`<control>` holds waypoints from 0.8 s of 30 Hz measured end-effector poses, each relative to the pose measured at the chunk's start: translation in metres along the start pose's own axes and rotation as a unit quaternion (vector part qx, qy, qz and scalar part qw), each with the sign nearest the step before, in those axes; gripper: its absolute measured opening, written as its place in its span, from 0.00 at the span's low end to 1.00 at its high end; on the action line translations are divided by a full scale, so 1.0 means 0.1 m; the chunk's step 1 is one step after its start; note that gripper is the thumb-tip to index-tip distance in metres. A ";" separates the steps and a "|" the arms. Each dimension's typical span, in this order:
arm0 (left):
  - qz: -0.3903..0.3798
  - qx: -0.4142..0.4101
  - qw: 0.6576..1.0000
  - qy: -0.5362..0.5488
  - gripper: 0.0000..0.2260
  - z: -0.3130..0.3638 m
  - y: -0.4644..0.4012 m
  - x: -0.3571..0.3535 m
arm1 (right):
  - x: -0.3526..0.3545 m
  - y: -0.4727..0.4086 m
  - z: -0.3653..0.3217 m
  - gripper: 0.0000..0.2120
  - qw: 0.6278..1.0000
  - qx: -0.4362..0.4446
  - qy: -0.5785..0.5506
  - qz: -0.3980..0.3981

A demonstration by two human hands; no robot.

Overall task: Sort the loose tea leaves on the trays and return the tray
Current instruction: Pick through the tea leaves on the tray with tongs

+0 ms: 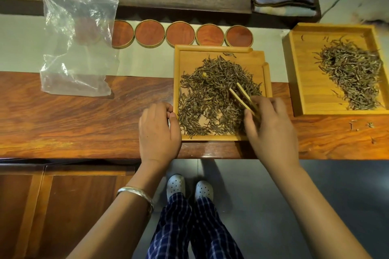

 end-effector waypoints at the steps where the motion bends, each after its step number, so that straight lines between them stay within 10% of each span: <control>1: -0.001 0.000 1.000 0.000 0.06 0.00 0.00 0.00 | -0.03 -0.01 0.00 0.14 1.000 -0.002 0.012 -0.010; 24: -0.006 0.002 1.000 0.012 0.04 -0.02 0.00 0.00 | 0.06 0.16 0.08 0.14 0.999 -0.004 0.013 -0.030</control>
Point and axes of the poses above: each hand's wrist, its own y-axis away from the middle knuckle, its own x-axis out of the back of the hand, z = x × y, the point moved 7 cm from there along -y, towards the middle knuckle, and after that the axes turned 5 degrees about -z, right-handed, at the moved point
